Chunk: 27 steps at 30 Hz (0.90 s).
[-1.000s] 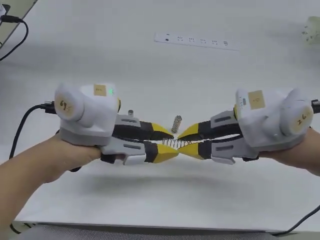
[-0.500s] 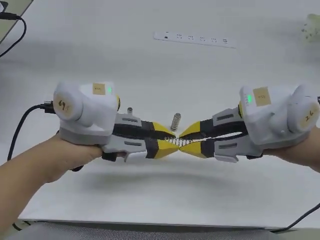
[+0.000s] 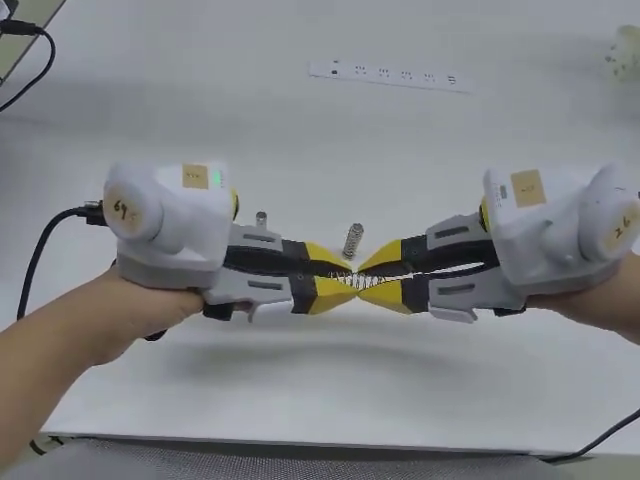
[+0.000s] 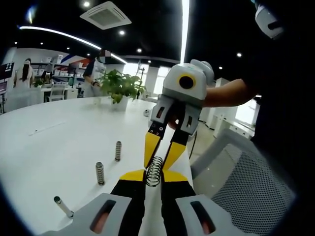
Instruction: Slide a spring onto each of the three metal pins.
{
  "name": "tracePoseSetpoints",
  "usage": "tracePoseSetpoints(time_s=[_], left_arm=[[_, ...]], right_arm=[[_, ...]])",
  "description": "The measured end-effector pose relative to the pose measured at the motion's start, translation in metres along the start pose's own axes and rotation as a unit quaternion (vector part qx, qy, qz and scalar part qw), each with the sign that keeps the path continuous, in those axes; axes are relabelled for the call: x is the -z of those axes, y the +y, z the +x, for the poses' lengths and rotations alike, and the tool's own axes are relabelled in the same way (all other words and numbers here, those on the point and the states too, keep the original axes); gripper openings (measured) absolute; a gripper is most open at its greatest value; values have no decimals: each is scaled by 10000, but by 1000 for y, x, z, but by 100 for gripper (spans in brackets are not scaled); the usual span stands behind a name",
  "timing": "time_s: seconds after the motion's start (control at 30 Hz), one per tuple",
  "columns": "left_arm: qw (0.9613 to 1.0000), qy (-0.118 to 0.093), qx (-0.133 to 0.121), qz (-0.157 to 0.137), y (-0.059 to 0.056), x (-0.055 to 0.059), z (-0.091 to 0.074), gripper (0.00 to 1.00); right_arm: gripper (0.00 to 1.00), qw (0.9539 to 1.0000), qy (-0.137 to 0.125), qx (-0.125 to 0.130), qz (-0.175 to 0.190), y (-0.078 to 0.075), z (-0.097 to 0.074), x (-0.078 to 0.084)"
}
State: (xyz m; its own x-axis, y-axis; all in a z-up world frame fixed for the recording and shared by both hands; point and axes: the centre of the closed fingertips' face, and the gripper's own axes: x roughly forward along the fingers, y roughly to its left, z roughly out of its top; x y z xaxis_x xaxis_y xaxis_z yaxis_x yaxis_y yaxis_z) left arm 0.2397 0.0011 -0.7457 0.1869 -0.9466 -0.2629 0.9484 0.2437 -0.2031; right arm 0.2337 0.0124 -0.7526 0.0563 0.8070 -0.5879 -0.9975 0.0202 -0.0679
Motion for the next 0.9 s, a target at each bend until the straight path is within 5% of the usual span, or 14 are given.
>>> tracePoseSetpoints(time_s=[0.9], left_arm=[[9999, 31, 116, -17, -3, -6, 1, 2]], right_arm=[[9, 9999, 38, 84, 48, -1, -5, -2]])
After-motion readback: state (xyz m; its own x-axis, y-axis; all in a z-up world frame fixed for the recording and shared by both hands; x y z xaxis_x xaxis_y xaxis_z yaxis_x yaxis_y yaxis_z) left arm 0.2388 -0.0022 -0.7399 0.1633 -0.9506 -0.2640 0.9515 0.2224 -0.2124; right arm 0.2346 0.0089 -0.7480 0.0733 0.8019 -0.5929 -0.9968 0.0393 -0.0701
